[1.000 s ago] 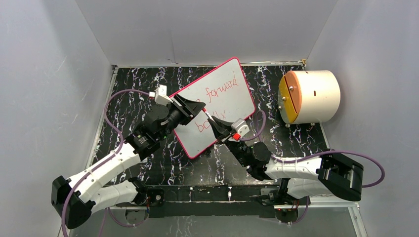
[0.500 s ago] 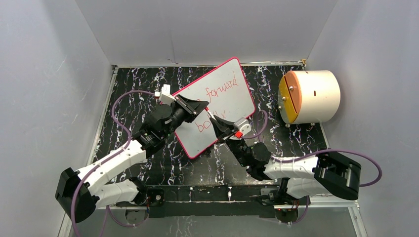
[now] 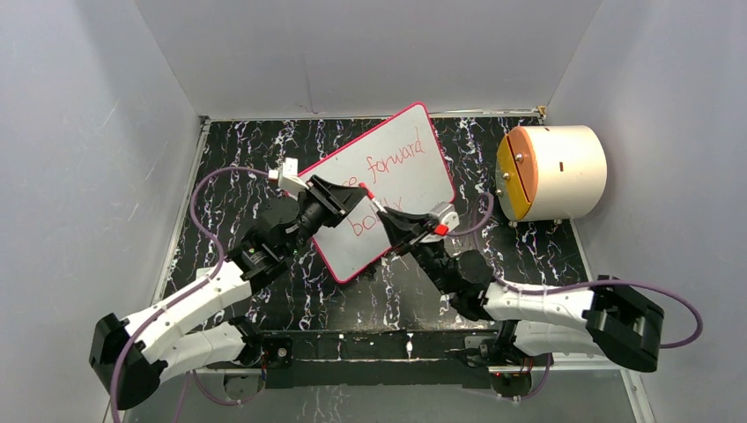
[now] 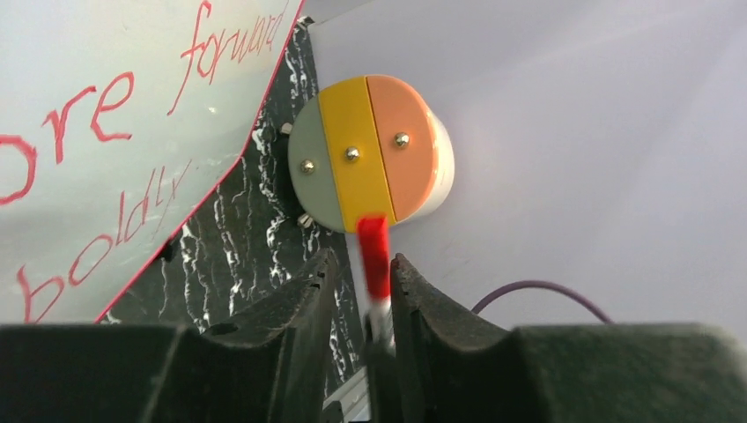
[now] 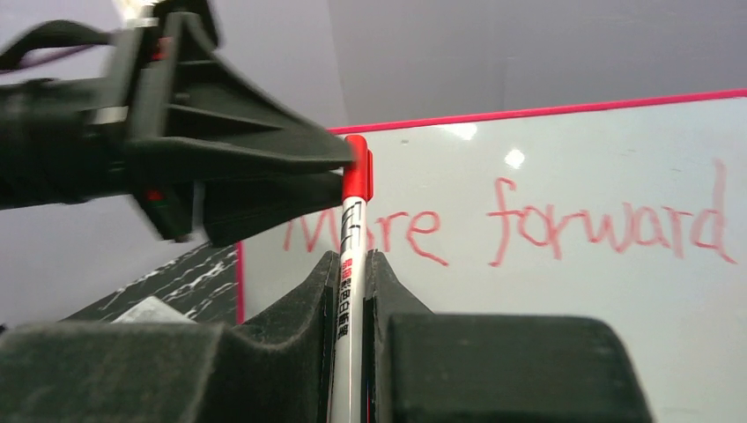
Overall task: Write a sentence on the whiteboard
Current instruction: Close the whiteboard marker at the center of the board, then place the whiteboard marker at the center of the board.
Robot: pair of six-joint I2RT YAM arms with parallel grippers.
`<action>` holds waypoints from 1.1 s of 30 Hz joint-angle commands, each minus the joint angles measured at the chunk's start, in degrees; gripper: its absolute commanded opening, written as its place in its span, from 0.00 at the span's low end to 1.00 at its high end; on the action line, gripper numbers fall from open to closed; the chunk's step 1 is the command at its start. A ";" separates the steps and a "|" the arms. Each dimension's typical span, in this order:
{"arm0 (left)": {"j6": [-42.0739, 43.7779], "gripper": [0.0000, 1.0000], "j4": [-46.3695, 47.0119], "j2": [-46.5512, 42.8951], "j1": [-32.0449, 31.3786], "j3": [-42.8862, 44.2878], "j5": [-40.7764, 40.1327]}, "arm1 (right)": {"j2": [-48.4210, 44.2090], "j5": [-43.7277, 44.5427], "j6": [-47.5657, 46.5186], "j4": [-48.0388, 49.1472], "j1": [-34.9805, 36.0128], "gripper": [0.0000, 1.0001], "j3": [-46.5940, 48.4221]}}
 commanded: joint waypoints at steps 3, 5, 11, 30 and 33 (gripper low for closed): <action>18.06 0.45 -21.78 -7.31 -1.29 6.57 -12.30 | -11.70 11.23 1.83 -19.52 -2.10 0.00 0.63; 22.31 0.55 -25.88 -9.28 -1.24 7.66 -15.65 | -15.01 14.93 3.17 -27.56 -2.14 0.00 0.63; 33.74 0.77 -38.71 -11.50 -1.24 12.54 -25.56 | -20.63 24.01 13.77 -53.07 -3.35 0.00 1.72; 51.04 0.87 -37.80 -27.05 3.08 1.89 -43.08 | -6.42 29.56 51.72 -84.55 -7.43 0.07 2.17; 50.94 0.87 -37.90 -28.33 5.60 1.24 -41.94 | -3.97 27.85 52.72 -84.57 -7.47 0.24 2.32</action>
